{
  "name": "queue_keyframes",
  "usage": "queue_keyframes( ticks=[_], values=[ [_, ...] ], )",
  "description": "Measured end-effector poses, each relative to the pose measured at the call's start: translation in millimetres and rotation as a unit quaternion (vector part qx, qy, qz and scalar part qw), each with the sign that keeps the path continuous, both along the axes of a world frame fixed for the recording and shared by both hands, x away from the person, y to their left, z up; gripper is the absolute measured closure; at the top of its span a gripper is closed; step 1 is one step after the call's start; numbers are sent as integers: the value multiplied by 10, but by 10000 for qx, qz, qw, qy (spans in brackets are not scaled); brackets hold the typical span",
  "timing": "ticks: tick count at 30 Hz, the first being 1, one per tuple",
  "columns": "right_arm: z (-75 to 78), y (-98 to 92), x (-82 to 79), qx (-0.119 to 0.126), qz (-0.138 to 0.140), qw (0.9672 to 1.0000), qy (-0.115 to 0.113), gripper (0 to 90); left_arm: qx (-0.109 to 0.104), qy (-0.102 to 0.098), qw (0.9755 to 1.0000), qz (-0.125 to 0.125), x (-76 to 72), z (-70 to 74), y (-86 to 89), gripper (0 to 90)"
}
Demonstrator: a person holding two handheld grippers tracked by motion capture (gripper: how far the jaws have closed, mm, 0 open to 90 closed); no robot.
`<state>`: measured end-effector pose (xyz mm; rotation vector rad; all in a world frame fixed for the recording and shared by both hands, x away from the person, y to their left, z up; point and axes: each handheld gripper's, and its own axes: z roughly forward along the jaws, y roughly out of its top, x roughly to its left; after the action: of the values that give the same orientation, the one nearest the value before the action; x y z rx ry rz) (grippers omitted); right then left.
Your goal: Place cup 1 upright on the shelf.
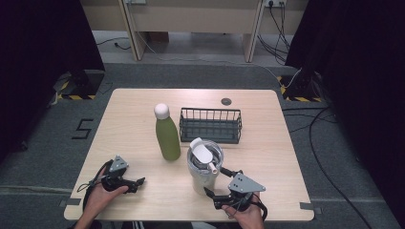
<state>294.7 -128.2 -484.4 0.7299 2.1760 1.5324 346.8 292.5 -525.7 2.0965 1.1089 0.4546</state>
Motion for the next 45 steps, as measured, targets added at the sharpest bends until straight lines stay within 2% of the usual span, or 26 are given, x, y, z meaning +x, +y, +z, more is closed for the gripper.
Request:
queue_keyframes(
  ticks=[8, 13, 16, 25, 31, 36, 45],
  values=[
    [-25, 82, 43, 73, 7, 9999, -78, 145, -4, 2, 10000, 3, 0, 0, -1, 9],
    [-48, 120, 100, 236, 5, 9996, -144, 125, -11, 2, 10000, 6, 0, -1, -1, 9],
    [-59, 162, 117, 161, -9, 9997, -176, 110, -10, 2, 10000, 6, 0, -1, -1, 9],
    [-90, 242, 162, 153, -45, 9993, -330, 88, -11, 2, 10000, 6, 0, -1, -1, 9],
    [-115, 275, 186, 170, -57, 9993, -313, 80, -8, 1, 10000, 3, 0, 0, -1, 9],
    [-151, 288, 218, 309, -24, 9992, -248, 79, -5, 3, 10000, 0, 0, 0, 0, 9],
    [-171, 313, 240, 364, -8, 9987, -347, 78, -10, 2, 10000, 3, 0, 0, -1, 10]
  ],
)
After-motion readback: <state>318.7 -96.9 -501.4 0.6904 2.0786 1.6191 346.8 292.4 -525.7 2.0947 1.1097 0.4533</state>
